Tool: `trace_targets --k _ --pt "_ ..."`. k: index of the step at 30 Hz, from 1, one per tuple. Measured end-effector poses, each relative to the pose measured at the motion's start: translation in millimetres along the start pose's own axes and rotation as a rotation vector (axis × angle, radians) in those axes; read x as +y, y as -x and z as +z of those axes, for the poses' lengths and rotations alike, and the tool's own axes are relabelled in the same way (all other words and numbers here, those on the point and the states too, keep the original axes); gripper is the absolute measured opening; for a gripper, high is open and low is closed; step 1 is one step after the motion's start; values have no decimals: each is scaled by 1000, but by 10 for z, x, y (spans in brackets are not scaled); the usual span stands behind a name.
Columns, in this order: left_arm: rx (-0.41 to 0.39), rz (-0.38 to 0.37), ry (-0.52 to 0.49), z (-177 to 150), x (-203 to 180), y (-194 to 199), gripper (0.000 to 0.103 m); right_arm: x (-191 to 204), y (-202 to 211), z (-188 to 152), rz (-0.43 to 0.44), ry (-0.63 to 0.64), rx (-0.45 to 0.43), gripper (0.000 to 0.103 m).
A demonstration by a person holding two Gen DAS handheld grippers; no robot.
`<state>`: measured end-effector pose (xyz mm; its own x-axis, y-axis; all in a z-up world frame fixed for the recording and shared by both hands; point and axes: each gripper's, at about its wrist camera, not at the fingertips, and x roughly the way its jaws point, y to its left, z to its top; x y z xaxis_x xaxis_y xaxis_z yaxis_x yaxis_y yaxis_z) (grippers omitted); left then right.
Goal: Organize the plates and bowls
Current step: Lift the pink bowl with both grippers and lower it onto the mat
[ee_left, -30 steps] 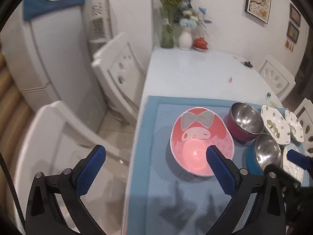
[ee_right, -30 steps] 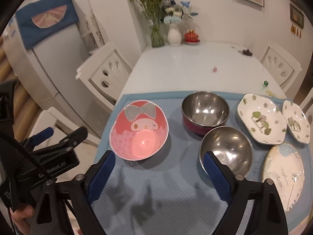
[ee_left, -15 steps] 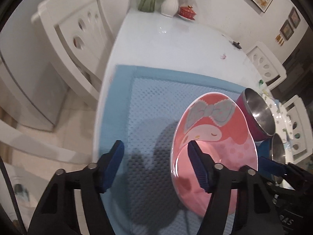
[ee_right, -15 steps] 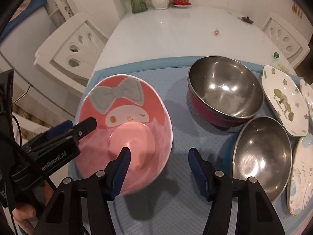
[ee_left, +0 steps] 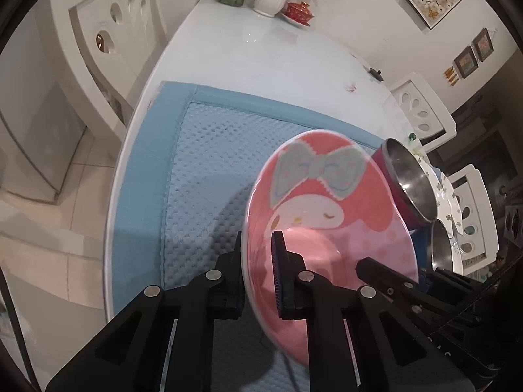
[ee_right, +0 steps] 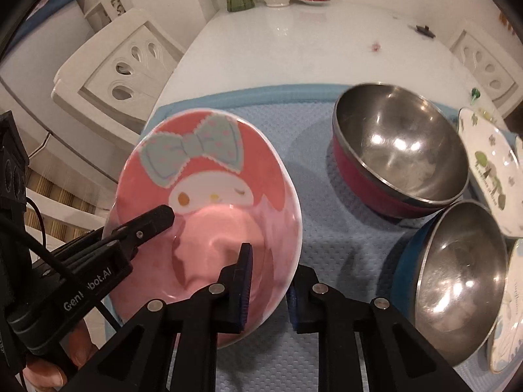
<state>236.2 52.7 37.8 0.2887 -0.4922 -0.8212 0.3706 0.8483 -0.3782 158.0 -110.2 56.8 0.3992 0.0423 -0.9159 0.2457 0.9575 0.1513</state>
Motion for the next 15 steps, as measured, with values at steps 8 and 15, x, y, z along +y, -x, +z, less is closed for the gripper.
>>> trace_targets --k 8,15 --pt "-79 42 -72 -151 -296 531 10 54 597 -136 3 60 -103 18" --pt "-116 17 -118 -502 -601 963 10 62 1106 -488 -8 134 -172 18"
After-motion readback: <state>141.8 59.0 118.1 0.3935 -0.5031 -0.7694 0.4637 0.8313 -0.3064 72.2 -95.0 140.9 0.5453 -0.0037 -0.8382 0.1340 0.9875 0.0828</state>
